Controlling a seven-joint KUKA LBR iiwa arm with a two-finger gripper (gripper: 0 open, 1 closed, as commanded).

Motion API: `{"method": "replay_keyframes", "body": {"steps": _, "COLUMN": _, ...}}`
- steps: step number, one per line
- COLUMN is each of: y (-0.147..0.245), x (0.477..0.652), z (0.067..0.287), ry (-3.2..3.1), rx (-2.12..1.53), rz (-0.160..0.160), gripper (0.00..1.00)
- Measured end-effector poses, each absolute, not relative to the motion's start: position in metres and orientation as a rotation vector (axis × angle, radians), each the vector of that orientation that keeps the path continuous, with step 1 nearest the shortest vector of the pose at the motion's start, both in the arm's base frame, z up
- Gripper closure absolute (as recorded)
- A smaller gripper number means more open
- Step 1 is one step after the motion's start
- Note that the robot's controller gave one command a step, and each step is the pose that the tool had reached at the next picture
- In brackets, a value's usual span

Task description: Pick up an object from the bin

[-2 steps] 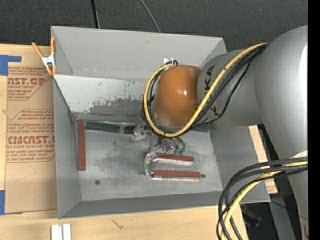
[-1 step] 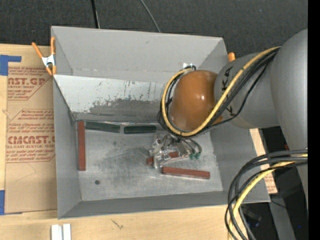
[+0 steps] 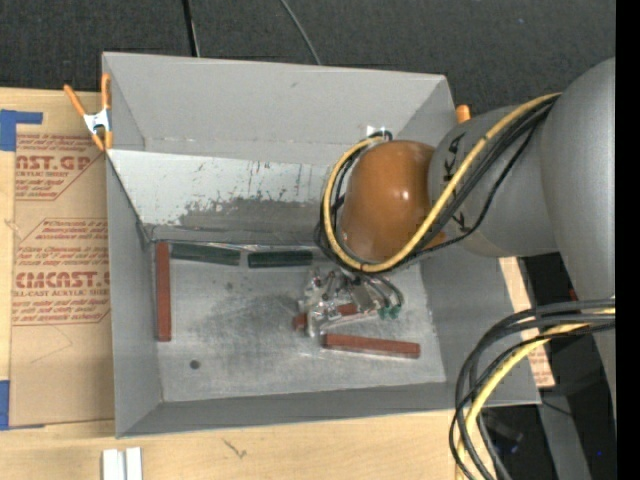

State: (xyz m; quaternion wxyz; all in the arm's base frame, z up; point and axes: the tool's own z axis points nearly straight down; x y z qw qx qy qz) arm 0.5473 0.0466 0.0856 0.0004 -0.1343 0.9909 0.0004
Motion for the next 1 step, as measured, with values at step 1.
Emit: {"method": "replay_keyframes", "body": {"steps": 1, "y": 0.0505, "x": 0.5604, "z": 0.231, "ry": 3.108, "rx": -0.431, "rz": 0.001, "gripper": 1.0}}
